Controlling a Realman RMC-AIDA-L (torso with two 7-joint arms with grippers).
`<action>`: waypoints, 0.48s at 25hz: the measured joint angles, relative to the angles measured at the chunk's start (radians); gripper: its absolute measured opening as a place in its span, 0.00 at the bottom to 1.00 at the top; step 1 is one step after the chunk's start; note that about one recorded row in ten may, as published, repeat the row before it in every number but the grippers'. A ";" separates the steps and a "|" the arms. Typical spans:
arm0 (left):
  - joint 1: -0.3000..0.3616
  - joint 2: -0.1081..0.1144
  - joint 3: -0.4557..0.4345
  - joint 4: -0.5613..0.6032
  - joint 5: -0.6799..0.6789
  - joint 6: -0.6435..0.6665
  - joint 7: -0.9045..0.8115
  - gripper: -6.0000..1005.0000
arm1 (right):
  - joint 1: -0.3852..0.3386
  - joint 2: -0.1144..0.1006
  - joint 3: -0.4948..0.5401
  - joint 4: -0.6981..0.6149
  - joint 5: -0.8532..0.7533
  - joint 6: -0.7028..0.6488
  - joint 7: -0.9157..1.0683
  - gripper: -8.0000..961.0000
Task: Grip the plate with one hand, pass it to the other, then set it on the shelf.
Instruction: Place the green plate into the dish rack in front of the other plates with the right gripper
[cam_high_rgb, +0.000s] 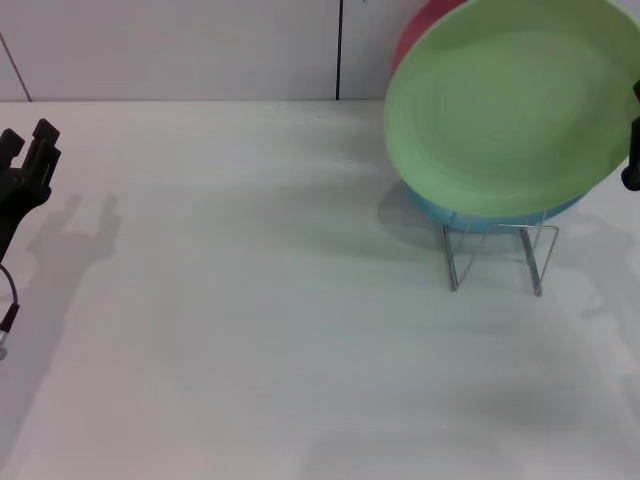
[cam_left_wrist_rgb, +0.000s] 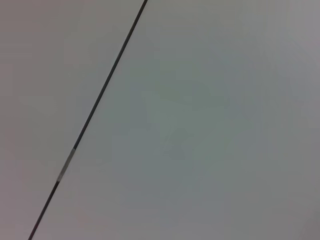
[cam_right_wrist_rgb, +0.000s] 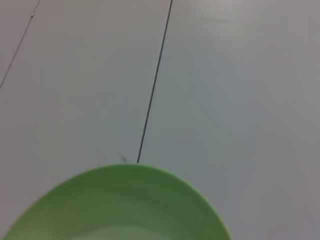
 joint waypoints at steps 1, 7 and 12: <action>-0.001 -0.001 0.000 0.000 0.000 -0.001 -0.001 0.51 | 0.003 0.000 0.000 -0.005 0.000 0.000 0.000 0.03; -0.004 -0.002 0.000 -0.010 0.000 -0.005 -0.001 0.51 | 0.012 -0.003 0.000 -0.032 0.000 0.000 0.000 0.03; -0.004 -0.002 -0.005 -0.014 0.000 -0.009 -0.002 0.51 | 0.013 -0.004 0.001 -0.055 0.000 0.000 0.000 0.03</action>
